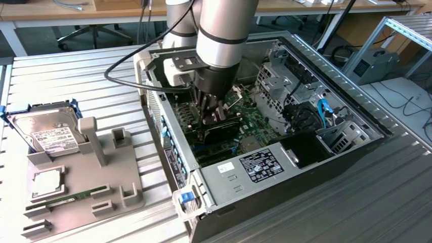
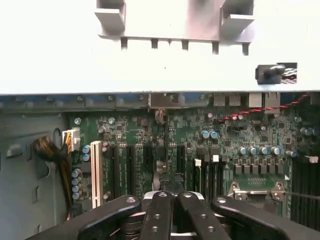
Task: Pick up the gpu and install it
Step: 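Press down on the gpu until it lock into place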
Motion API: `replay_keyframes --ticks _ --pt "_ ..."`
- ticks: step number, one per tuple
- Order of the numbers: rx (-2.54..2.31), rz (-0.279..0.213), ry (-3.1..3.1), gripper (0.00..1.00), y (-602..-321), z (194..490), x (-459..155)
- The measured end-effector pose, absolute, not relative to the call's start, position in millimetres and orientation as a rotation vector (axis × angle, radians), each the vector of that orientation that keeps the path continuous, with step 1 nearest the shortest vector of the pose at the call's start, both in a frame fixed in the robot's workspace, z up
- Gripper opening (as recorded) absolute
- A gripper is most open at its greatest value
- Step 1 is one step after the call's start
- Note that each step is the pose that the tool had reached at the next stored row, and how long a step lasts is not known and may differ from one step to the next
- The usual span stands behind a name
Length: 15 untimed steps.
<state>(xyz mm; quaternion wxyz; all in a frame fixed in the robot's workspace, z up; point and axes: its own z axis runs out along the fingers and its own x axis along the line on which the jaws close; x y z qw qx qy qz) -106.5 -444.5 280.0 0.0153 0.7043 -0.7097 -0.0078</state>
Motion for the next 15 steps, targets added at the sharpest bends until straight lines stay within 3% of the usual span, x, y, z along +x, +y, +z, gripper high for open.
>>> replay_keyframes --ticks 15 --pt "2.192 -0.023 -2.209 0.11 -446.8 270.5 -114.2"
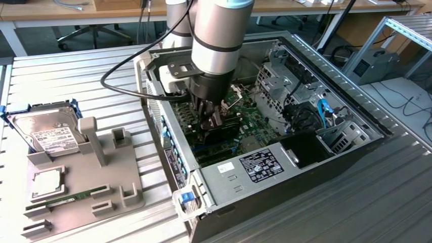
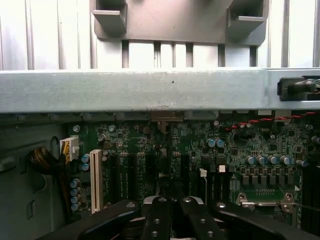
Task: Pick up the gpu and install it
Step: 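Press down on the gpu until it lock into place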
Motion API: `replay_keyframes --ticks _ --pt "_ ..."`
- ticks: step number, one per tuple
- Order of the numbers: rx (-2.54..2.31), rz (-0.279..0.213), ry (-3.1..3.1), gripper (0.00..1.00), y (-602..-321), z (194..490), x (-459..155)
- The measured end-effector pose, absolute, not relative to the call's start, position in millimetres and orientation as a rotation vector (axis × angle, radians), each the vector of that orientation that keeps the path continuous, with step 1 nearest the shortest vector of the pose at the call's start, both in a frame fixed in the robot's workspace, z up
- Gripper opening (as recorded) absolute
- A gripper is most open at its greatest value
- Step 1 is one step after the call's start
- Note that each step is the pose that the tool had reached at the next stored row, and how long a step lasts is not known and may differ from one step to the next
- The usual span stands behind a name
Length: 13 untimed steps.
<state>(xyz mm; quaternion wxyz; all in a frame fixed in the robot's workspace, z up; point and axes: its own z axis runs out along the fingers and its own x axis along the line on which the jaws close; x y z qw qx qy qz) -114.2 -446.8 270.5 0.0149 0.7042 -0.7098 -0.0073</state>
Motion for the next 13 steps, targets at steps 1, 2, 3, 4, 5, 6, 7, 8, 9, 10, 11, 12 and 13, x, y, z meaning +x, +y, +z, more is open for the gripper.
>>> replay_keyframes --ticks 1,2,3,4,5,6,7,8,9,10,11,12,13 --pt "2.192 -0.023 -2.209 0.11 -446.8 273.3 -114.2" --pt "2.190 -0.021 -2.207 0.11 -446.9 277.0 -114.2" --pt "2.190 -0.021 -2.207 0.11 -446.9 280.0 -114.2" --pt "2.190 -0.021 -2.207 0.11 -447.0 283.0 -114.0" --pt "2.190 -0.021 -2.207 0.11 -447.0 285.4 -113.4" --pt "2.190 -0.022 -2.207 0.11 -447.0 286.9 -112.3" --pt "2.190 -0.023 -2.207 0.11 -446.9 288.1 -108.8" --pt "2.189 -0.029 -2.206 0.11 -447.0 288.9 -101.8" --pt "2.191 -0.037 -2.207 0.11 -447.1 289.9 -96.6" --pt "2.192 -0.040 -2.208 0.11 -447.0 290.7 -94.2" --pt "2.193 -0.043 -2.209 0.11 -447.0 291.6 -91.9" --pt "2.194 -0.047 -2.210 0.11 -447.0 292.7 -89.2" --pt "2.195 -0.051 -2.211 0.11 -447.0 293.7 -86.9"
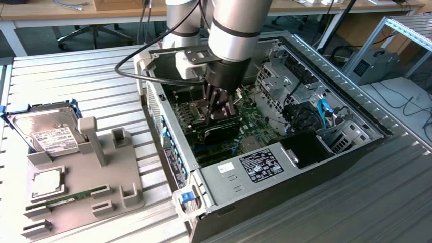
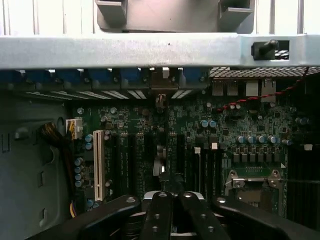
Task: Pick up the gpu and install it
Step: 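Press down on the gpu until it lock into place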
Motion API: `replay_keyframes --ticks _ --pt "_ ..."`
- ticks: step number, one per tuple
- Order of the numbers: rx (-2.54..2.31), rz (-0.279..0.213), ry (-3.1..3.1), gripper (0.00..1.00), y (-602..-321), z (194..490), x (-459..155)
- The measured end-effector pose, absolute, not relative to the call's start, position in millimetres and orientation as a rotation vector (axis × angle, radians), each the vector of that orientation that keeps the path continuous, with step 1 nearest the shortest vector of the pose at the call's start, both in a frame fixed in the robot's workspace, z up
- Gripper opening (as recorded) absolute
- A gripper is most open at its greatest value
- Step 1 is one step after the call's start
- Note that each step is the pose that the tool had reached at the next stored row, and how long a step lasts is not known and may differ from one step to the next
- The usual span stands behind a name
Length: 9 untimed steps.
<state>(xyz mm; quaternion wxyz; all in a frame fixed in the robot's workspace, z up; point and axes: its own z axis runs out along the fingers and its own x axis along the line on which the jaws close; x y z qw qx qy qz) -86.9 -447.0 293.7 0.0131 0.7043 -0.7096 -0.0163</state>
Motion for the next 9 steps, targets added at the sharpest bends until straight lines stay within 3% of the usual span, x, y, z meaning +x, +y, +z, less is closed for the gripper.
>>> replay_keyframes --ticks 9 --pt "2.202 -0.089 -2.217 0.11 -447.0 301.5 -60.7"
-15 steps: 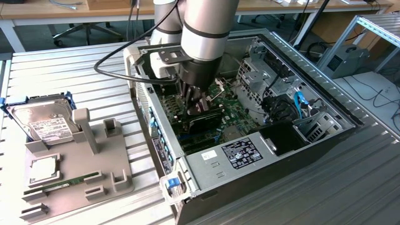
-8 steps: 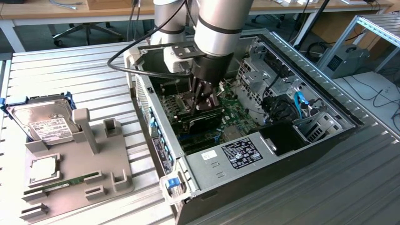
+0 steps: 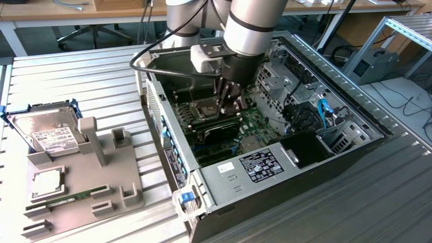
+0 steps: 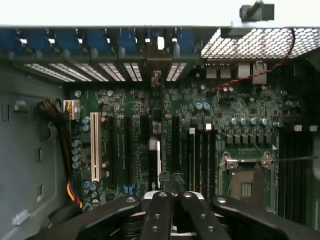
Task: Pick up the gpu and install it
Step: 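Press down on the gpu until it lock into place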
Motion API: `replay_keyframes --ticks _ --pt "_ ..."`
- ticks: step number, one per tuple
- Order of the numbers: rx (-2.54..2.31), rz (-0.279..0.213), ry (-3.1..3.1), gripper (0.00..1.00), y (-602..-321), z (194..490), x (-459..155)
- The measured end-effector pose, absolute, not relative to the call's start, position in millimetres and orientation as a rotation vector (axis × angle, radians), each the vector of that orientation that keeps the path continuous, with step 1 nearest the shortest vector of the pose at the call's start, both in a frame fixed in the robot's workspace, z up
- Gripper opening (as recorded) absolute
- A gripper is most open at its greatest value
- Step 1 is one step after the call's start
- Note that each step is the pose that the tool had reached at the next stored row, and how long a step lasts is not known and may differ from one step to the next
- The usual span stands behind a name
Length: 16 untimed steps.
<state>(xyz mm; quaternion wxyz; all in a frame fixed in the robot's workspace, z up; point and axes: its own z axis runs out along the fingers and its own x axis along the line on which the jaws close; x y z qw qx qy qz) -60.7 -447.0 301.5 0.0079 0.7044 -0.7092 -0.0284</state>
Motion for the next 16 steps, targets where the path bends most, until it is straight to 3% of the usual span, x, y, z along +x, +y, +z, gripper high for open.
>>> replay_keyframes --ticks 16 --pt "2.210 -0.123 -2.224 0.11 -447.0 315.8 -47.6"
